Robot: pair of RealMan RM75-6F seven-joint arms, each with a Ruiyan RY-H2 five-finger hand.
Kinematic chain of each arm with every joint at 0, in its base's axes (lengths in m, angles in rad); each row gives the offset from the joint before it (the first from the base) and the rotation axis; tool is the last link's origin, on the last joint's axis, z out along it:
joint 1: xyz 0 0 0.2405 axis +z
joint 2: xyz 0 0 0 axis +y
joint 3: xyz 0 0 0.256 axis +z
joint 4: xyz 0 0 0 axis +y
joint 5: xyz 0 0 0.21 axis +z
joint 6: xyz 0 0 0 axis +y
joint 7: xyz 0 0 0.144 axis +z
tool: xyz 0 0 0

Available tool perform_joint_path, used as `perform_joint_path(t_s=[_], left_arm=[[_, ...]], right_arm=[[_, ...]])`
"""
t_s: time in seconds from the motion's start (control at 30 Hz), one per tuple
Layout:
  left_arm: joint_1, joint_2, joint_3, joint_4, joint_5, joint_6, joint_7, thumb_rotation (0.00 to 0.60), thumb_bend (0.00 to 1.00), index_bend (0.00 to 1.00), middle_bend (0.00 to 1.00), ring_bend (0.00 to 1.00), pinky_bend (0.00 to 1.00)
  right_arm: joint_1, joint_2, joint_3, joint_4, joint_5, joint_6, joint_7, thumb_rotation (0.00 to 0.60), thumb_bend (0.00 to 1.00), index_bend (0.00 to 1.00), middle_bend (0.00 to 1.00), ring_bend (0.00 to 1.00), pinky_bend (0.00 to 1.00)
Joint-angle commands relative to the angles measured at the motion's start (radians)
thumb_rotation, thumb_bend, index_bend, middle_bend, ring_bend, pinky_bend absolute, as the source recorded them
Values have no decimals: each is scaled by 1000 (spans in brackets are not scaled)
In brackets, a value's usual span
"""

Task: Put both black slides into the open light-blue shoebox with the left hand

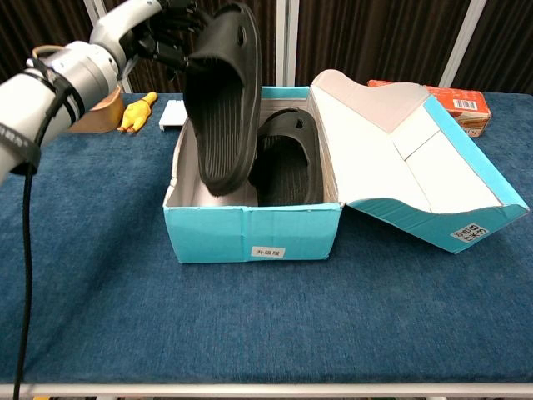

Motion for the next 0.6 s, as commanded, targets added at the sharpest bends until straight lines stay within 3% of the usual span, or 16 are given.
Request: perform_joint_path(t_s=[0.03,0.37,0.43,0.5,0.6], left_arm=[[-2,-43,41,72,39,40,-18,600,0,549,536,751,727],[2,-69,63,99,12,-22,-102,600,0,545,536,740,705],[2,-63,62,86,-4,-52,-109,600,0,540,539,694,701],[1,-55,62,72,-21,-84,-97,600,0,532,548,569,676],[3,-51,57,57,-48,-112,-57,600,0,530,568,457,649]], right_arm=[[1,0,1,-2,0,-1,-2,600,122,0,114,0,64],[-2,4,1,-16,1,2,-18,600,123,0,114,0,64],[-3,5,1,-19,2,3,-21,600,123,0,114,0,64],[-3,5,1,-22,2,3,-24,600,122,0,114,0,64],[-3,7,2,-25,3,2,-28,600,122,0,114,0,64]])
